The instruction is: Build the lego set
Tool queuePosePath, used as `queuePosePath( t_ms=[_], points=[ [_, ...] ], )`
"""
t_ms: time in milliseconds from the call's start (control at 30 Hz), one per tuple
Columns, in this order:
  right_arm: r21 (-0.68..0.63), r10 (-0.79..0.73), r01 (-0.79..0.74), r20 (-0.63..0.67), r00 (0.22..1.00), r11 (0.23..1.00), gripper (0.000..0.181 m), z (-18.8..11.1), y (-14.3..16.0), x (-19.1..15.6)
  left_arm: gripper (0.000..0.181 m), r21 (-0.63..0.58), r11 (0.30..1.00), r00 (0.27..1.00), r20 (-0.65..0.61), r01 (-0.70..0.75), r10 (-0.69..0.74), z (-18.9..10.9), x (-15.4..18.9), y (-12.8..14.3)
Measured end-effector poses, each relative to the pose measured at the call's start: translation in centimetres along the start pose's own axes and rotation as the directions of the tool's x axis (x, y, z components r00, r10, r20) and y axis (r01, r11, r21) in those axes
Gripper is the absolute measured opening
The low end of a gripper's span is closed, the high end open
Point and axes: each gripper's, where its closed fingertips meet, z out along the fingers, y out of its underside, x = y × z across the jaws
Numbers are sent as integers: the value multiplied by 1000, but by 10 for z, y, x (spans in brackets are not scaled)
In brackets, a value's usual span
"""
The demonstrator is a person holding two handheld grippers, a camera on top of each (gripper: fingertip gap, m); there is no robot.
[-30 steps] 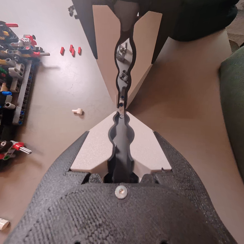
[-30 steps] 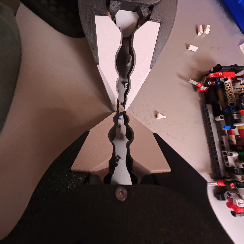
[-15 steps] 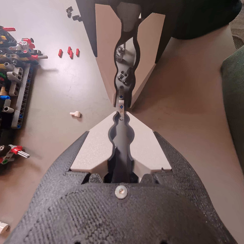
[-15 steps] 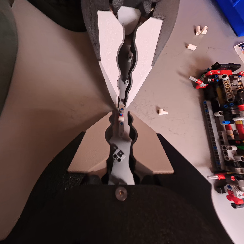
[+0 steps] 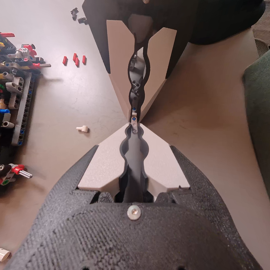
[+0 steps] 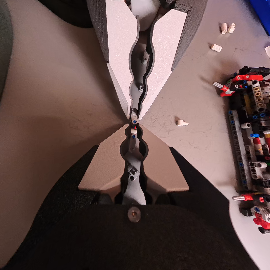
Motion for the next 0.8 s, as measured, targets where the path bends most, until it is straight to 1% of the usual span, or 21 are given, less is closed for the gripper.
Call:
queuePosePath(
  t_ms=[100,133,267,367,400,533,633,700,800],
  points=[
    [4,-1,1,2,1000,1000,5,0,0,0,9,16,1000,1000,8,2,-2,1,0,-3],
    [4,-3,3,2,1000,1000,5,0,0,0,6,14,1000,1000,7,-1,1,2,0,-3],
    [5,-2,2,1,1000,1000,4,0,0,0,6,12,1000,1000,-1,8,-8,3,0,-5],
    [3,-4,4,-7,1000,1000,4,0,0,0,6,-16,1000,1000,-14,18,-18,2,0,-3],
    [-1,-10,10,-10,1000,1000,5,0,0,0,6,-34,999,1000,-15,11,-12,2,0,-3],
    [-62,-20,20,0,1000,998,21,-12,10,1,5,-103,994,999,-30,-37,34,3,1,-3],
    [-107,-9,10,15,1000,994,16,-13,19,-2,6,-145,988,997,-53,-55,47,4,1,-3],
    [-108,-12,12,2,1000,994,7,-9,19,-2,6,-185,980,996,-65,-77,66,5,1,-3],
    [-112,6,-5,14,1000,994,6,-9,20,-1,6,-241,966,994,-78,-90,73,6,1,-5]
  ],
)
